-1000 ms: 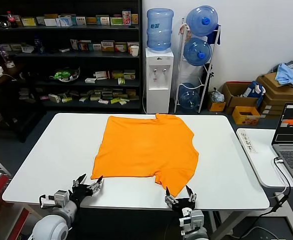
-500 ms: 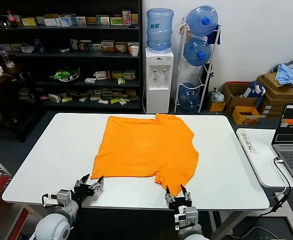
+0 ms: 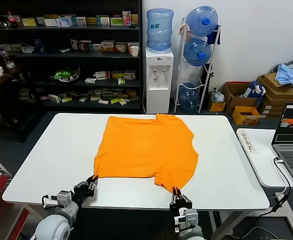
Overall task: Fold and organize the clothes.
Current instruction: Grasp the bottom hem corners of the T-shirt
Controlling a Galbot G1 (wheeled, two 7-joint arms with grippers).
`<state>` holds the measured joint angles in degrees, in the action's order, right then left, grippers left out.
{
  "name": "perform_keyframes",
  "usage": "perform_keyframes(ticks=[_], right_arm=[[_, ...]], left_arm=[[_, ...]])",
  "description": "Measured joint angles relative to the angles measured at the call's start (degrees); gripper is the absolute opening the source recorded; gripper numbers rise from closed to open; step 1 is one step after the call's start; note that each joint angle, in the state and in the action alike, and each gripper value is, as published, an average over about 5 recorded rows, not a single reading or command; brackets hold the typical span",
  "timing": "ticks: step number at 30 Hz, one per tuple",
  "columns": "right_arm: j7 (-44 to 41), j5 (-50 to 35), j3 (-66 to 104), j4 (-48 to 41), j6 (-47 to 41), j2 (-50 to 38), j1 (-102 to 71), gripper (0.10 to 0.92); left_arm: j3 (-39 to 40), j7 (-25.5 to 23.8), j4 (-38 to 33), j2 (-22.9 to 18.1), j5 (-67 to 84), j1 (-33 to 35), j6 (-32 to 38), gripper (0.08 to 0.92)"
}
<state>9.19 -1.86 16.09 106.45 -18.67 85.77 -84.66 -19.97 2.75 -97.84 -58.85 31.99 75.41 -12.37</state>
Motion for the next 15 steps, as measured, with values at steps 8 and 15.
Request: perform_keyframes(ticks=[8, 15], right_arm=[[0.7, -1.3, 0.0, 4.0, 2.0, -2.2, -2.7, 0.125], [2.8, -4.7, 0.7, 10.6, 4.1, -7.0, -8.9, 0.125]], left_arm=[[-0.8, 0.1, -1.6, 0.6, 0.4, 1.2, 1.3, 0.096], [-2.2, 1.0, -6.1, 3.2, 2.4, 4.1, 1.0, 0.096]])
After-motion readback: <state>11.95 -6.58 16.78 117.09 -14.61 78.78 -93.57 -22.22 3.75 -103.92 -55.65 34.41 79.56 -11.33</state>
